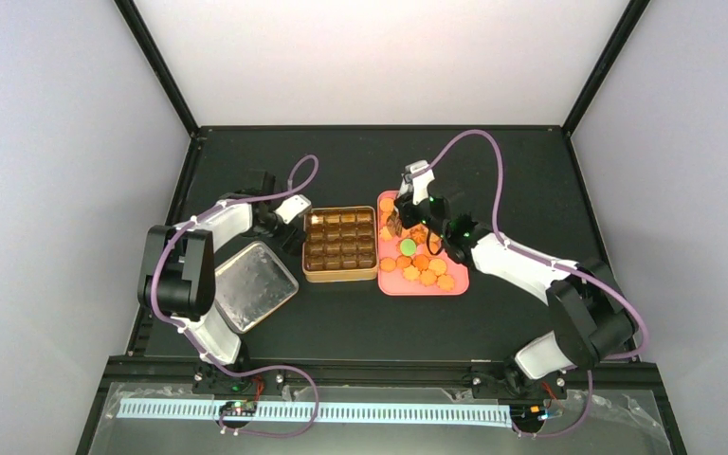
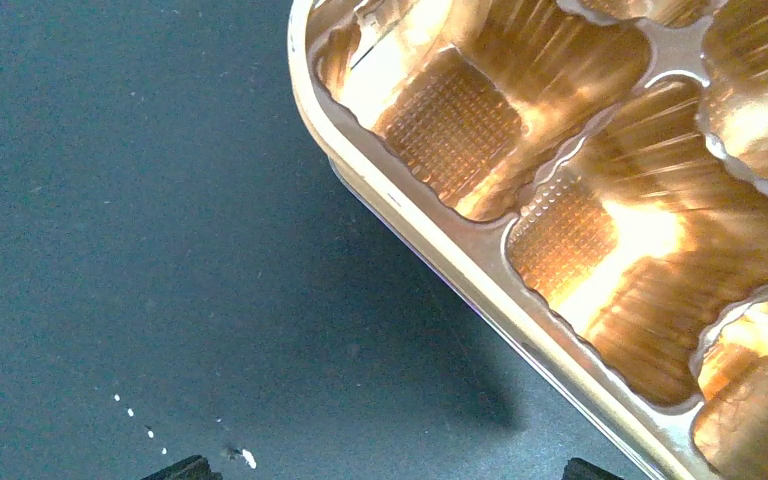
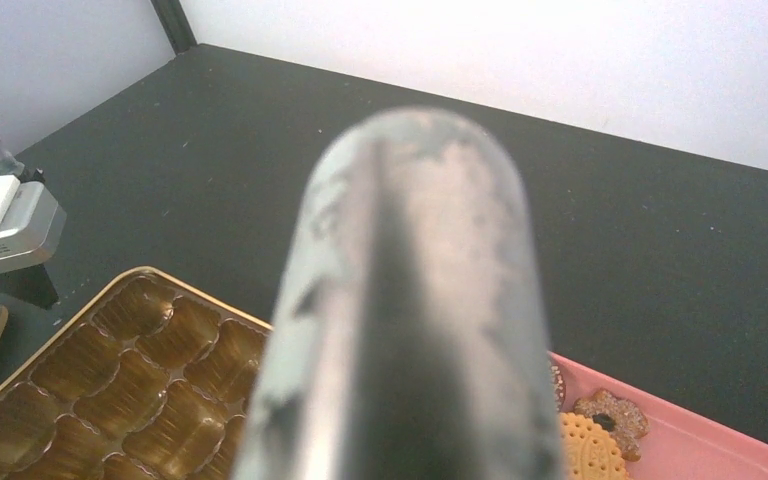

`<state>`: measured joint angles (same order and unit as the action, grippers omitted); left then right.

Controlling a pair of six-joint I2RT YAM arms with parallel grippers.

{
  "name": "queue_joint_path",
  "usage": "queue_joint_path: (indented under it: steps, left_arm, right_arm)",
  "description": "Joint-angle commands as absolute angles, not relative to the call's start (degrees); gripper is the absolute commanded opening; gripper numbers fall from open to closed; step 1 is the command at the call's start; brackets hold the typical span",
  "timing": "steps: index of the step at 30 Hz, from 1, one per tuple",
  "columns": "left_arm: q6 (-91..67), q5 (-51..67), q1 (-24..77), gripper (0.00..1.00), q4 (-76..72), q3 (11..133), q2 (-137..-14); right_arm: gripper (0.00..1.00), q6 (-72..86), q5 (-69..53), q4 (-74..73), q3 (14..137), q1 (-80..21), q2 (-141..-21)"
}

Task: Pack the cookies
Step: Pick up the fake cookies from the plate.

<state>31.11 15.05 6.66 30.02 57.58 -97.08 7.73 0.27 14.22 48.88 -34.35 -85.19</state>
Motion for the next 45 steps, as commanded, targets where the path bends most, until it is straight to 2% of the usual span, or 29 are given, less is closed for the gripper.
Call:
queue_joint_path:
  steps: [1, 25, 33, 41, 45]
  left_arm:
    - [32.93, 16.59, 7.74, 0.92, 30.93, 57.33, -96.06]
    - [34.4, 21.11, 12.29, 0.89, 34.5, 56.53, -92.7]
    - [33.4, 23.12, 13.05, 0.89, 35.28, 57.17, -92.39]
    - [32.15, 21.91, 5.13, 0.91, 38.45, 60.51, -92.54]
    - [31.36, 23.5, 0.26, 0.98, 41.99, 63.13, -92.34]
  right_arm:
    - [0.03, 7.65, -0.17, 15.53, 50.74, -34.24, -84.3]
    - [0.01, 3.43, 3.69, 11.04, 50.56, -34.19, -73.71]
    - [0.01, 2.61, -0.79, 8.17, 54.31, -34.32, -71.43]
    - [0.01, 3.78, -4.37, 8.34, 58.84, -37.08, -74.38]
    - [0.01, 3.43, -4.78, 8.61, 63.1, -40.24, -79.28]
